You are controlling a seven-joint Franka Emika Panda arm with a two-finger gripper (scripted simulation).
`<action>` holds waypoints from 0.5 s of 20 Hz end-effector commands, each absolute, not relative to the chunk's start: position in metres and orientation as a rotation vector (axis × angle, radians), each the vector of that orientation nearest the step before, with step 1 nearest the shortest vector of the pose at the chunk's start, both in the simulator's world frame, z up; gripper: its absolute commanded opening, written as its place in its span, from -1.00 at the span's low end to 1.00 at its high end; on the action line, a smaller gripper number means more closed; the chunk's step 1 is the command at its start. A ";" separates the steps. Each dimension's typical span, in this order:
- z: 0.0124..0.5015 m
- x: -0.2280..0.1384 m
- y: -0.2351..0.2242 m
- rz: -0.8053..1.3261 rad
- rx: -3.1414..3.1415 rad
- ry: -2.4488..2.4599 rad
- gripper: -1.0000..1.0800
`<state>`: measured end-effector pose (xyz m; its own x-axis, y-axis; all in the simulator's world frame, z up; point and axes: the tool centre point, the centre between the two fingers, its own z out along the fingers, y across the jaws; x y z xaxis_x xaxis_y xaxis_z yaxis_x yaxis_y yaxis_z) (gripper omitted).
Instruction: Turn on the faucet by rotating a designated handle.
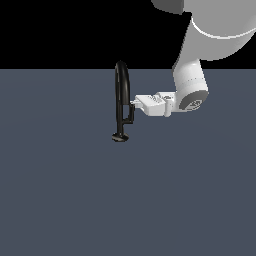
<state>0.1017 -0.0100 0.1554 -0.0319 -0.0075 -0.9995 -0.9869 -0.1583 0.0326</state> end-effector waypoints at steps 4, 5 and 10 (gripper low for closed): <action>0.160 0.090 -0.012 1.354 -1.315 1.155 -1.00; 0.160 0.090 -0.012 1.354 -1.315 1.155 -1.00; 0.156 0.084 -0.013 1.349 -1.315 1.155 -1.00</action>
